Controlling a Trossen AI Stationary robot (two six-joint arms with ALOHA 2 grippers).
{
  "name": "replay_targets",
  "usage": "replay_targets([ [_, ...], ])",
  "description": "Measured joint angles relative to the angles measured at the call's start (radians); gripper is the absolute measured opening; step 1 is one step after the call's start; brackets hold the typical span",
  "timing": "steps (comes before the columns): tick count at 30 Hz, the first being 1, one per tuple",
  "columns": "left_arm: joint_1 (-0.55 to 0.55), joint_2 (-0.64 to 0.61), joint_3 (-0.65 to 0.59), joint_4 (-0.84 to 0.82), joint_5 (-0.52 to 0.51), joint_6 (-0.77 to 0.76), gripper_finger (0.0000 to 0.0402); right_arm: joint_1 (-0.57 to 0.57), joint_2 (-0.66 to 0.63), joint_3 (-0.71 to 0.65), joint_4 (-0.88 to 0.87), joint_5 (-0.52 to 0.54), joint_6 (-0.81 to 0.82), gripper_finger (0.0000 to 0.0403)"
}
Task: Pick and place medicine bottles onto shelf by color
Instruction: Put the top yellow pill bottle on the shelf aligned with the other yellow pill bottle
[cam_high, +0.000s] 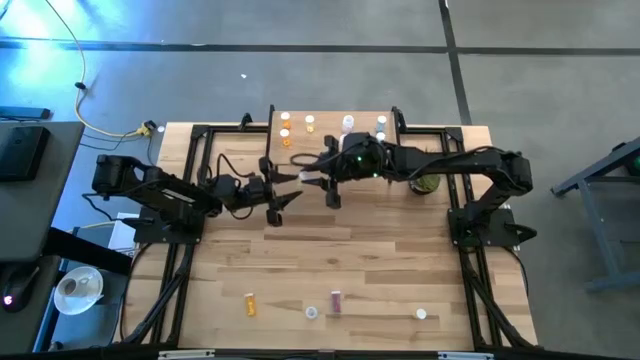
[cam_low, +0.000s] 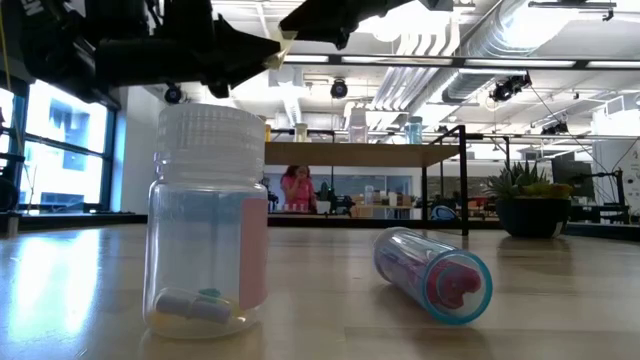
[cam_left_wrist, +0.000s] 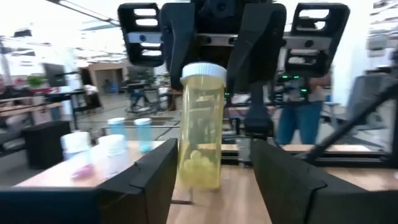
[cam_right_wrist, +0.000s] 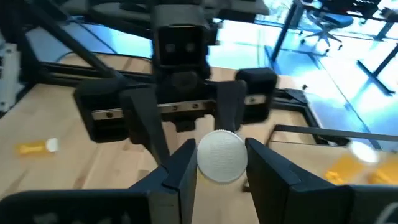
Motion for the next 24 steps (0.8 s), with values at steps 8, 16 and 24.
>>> replay_targets([
  [8, 0.053, -0.109, 0.0, -0.131, -0.011, 0.0, 0.0202, -0.082, 0.0, 0.098, -0.099, -0.01, 0.0, 0.0105],
  [16, 0.115, -0.212, 0.0, -0.167, -0.009, 0.0, 0.0202, -0.189, -0.001, 0.201, -0.153, -0.011, -0.014, 0.0105],
  [24, 0.204, -0.307, 0.012, -0.17, -0.005, -0.027, 0.0202, -0.292, -0.001, 0.255, -0.167, -0.011, 0.005, 0.0105],
])
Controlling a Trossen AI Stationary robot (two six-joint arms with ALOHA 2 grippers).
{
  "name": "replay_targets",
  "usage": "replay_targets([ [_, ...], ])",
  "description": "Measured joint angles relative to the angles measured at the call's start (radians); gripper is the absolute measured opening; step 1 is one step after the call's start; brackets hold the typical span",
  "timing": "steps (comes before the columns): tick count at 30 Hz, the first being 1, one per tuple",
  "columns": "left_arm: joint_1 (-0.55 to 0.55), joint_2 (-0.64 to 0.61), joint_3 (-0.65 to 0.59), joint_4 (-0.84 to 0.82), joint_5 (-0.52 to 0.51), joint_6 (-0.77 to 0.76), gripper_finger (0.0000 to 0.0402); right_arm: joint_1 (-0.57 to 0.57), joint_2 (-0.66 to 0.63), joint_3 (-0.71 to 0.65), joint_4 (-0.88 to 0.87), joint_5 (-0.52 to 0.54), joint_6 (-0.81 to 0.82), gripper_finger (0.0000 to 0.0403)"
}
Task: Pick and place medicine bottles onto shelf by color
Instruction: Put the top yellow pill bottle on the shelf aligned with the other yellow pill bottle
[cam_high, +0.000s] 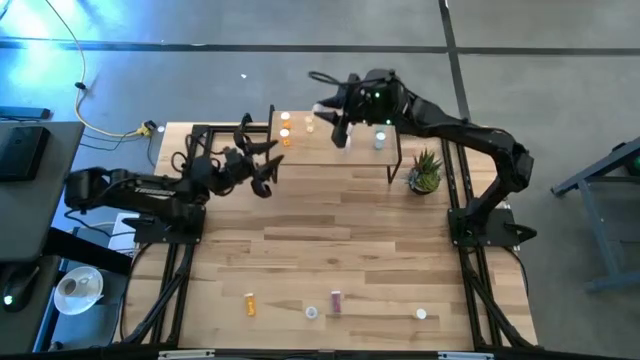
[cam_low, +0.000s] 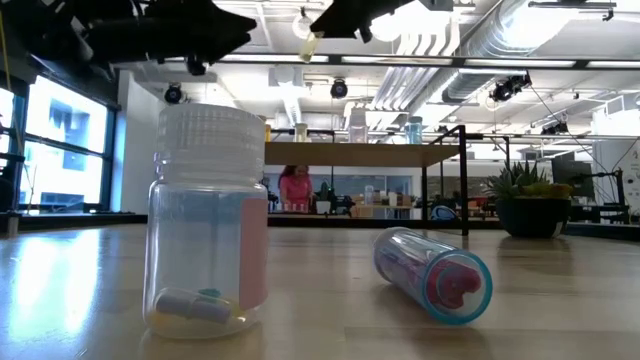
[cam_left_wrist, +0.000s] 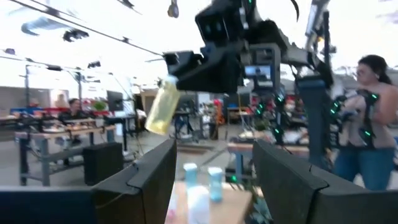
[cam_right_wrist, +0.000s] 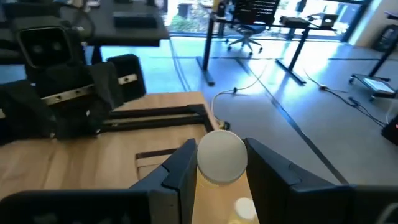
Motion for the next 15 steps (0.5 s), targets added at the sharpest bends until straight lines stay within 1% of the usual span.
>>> replay_targets([
  [3, 0.029, -0.013, 0.026, -0.022, 0.016, -0.001, 0.0202, -0.03, 0.0, 0.011, -0.001, -0.002, 0.029, 0.0105],
  [5, 0.043, -0.013, 0.044, -0.062, 0.05, -0.025, 0.0202, -0.043, 0.0, 0.017, -0.016, -0.002, 0.03, 0.0105],
  [10, 0.064, -0.013, 0.103, -0.235, 0.152, -0.07, 0.0202, -0.049, 0.0, 0.029, -0.027, -0.012, 0.048, 0.0105],
  [12, 0.068, -0.013, 0.123, -0.305, 0.158, -0.076, 0.0202, -0.049, 0.003, 0.029, -0.031, -0.018, 0.048, 0.0105],
  [15, 0.068, -0.012, 0.152, -0.369, 0.156, -0.102, 0.0202, -0.049, 0.031, 0.03, -0.031, -0.022, 0.056, 0.0105],
])
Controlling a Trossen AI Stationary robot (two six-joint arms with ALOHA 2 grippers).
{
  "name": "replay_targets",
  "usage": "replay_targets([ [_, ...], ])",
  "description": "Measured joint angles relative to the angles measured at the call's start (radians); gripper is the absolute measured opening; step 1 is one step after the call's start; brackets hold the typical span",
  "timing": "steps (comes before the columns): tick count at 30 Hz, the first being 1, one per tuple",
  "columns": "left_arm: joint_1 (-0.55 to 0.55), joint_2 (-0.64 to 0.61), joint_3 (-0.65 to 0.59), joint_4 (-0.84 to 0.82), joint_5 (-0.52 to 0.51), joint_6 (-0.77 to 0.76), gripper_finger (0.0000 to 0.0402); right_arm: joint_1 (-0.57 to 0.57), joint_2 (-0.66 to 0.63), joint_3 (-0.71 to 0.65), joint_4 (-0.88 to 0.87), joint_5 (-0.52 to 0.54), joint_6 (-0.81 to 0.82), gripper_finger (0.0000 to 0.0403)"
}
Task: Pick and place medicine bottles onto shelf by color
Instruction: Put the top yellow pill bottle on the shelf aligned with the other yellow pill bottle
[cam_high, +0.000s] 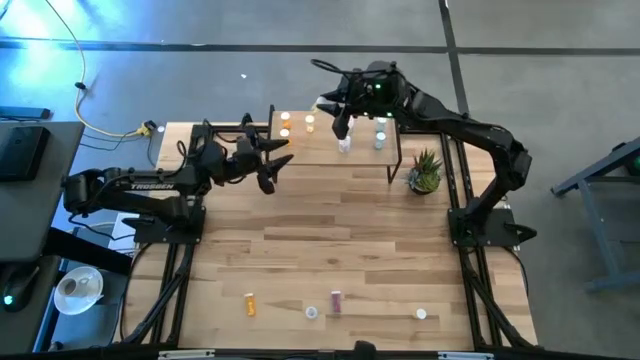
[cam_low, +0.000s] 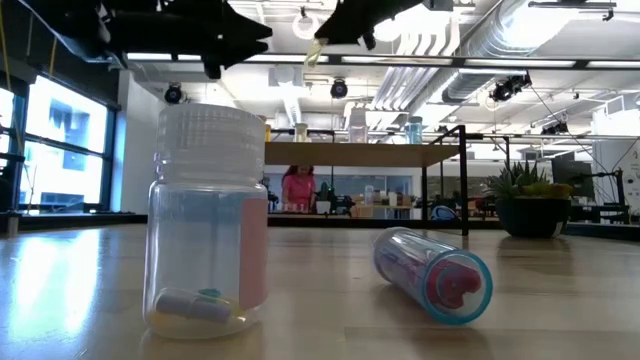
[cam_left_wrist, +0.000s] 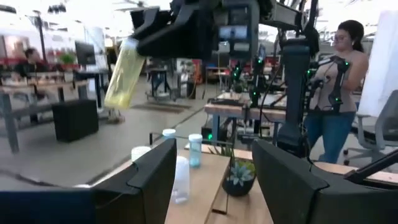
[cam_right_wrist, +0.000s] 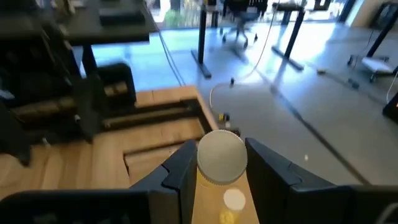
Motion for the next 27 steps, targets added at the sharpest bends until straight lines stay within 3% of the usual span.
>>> replay_targets([
  [5, 0.0, 0.0, 0.031, -0.086, -0.002, -0.032, 0.0202, 0.004, 0.081, 0.0, -0.024, -0.012, -0.005, 0.0105],
  [17, 0.0, 0.0, 0.031, -0.108, -0.006, -0.075, 0.0202, 0.04, 0.269, 0.226, -0.299, -0.02, -0.047, 0.0105],
  [27, 0.0, 0.0, 0.031, -0.108, -0.006, -0.074, 0.0202, 0.048, 0.293, 0.204, -0.318, -0.003, -0.05, 0.0105],
])
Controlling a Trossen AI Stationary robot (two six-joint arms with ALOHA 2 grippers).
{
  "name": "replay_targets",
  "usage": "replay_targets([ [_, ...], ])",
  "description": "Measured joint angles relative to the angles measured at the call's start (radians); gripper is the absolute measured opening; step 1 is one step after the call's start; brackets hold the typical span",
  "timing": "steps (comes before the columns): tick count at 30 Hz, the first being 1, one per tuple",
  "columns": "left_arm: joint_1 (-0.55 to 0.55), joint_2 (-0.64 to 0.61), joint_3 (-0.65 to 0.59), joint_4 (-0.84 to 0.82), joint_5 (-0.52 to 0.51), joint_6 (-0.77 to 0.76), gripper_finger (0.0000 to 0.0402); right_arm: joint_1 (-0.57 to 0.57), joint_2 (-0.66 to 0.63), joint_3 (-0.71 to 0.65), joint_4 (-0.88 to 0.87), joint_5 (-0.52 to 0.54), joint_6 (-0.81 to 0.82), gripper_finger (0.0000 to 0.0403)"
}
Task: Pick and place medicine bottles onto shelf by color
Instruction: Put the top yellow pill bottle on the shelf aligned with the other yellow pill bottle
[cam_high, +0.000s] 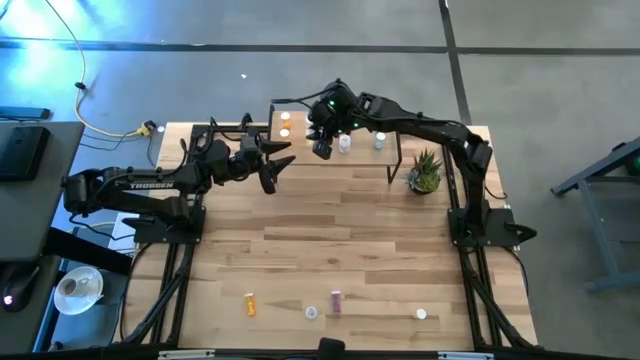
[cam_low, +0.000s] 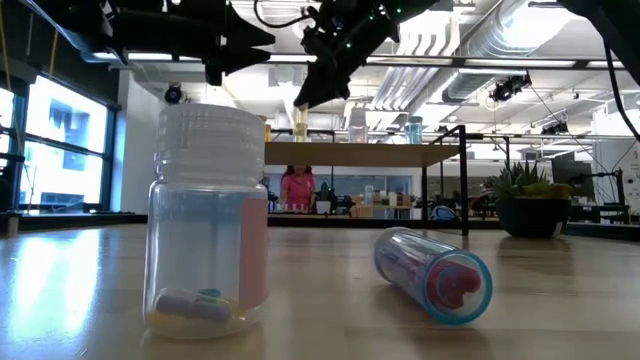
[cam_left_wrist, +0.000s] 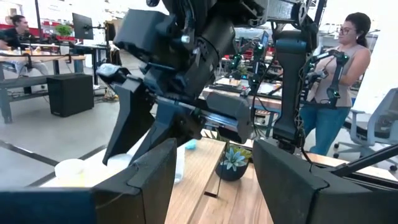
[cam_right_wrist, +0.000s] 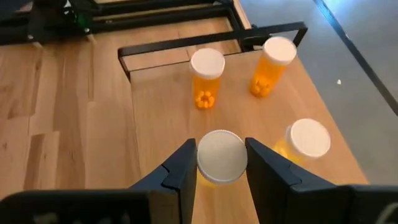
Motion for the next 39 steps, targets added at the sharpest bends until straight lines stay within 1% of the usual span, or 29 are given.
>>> replay_targets([
  [6, 0.0, 0.0, 0.0, 0.0, 0.0, 0.0, 0.0202, 0.0, 0.014, 0.0, 0.011, 0.034, -0.002, 0.0105],
  [24, 0.0, 0.0, 0.0, 0.001, 0.003, 0.019, 0.0202, -0.007, 0.048, -0.001, 0.0, 0.04, -0.01, 0.0107],
  [32, 0.0, 0.0, 0.0, 0.001, 0.003, 0.019, 0.0202, -0.007, 0.048, -0.001, -0.005, 0.043, -0.01, 0.0132],
  [36, 0.0, 0.0, 0.0, 0.001, 0.003, 0.019, 0.0202, -0.007, 0.048, -0.001, -0.001, 0.072, -0.01, 0.0142],
  [39, 0.0, 0.0, 0.0, 0.0, 0.003, 0.019, 0.0202, -0.007, 0.048, 0.0, -0.002, 0.073, -0.01, 0.015],
])
